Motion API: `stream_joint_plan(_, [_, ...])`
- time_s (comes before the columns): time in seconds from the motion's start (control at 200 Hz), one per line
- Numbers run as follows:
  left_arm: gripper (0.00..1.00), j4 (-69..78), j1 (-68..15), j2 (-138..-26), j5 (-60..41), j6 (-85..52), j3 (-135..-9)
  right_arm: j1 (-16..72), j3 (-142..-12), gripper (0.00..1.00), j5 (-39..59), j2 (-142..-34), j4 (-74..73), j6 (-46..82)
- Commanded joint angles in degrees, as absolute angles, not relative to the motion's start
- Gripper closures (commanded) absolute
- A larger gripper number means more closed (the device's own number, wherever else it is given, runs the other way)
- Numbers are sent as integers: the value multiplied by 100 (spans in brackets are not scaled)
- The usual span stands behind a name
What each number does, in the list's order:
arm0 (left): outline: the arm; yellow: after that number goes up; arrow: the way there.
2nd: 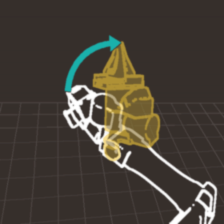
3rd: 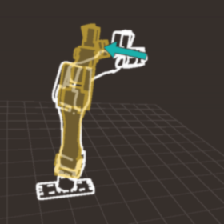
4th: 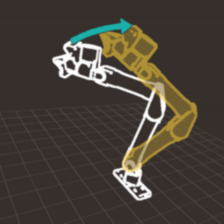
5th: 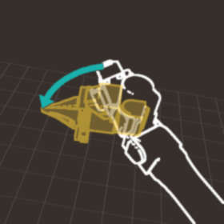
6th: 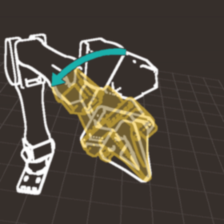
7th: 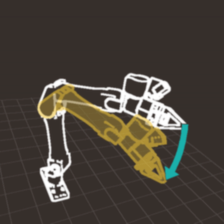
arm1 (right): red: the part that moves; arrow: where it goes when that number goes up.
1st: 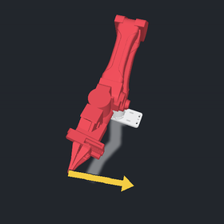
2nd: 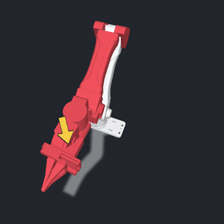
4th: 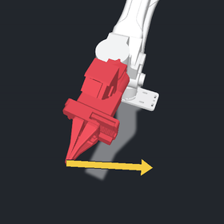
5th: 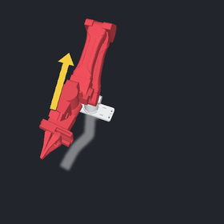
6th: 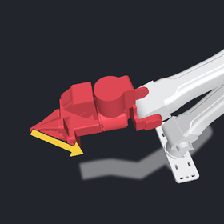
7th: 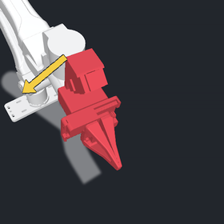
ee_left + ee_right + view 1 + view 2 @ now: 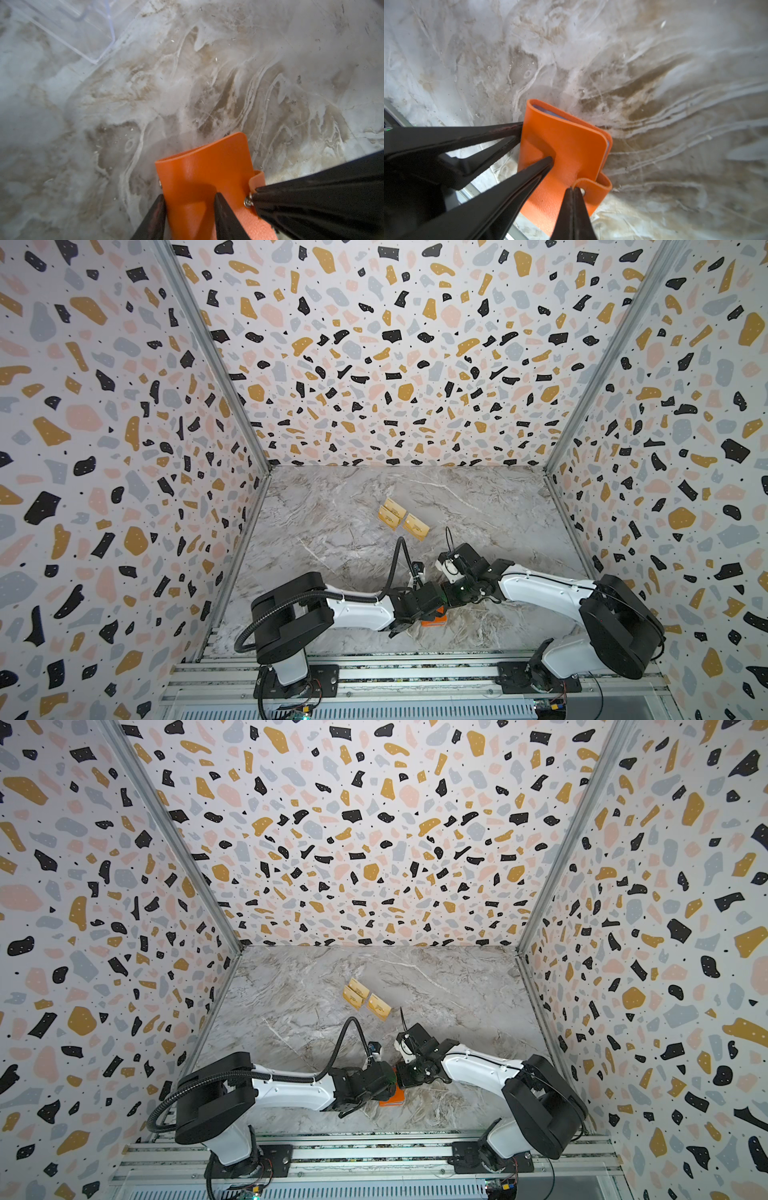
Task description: Put the credit cards into the card holder
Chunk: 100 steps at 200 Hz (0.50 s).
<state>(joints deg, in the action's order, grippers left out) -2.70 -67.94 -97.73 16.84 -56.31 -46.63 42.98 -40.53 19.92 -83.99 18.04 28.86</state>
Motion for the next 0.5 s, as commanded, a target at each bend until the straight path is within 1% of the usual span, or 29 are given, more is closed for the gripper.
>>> stream_joint_plan(0.0, [60, -1350, -6855, -10299, 1115, -5616, -4236, 4540, -3847, 100, 1957, -8953, 1882, 2791])
stream_joint_plan(0.496, [60, -1334, -6855, -10273, 1107, -5626, -4221, 4929, -3696, 100, 1670, -9349, 2015, 2909])
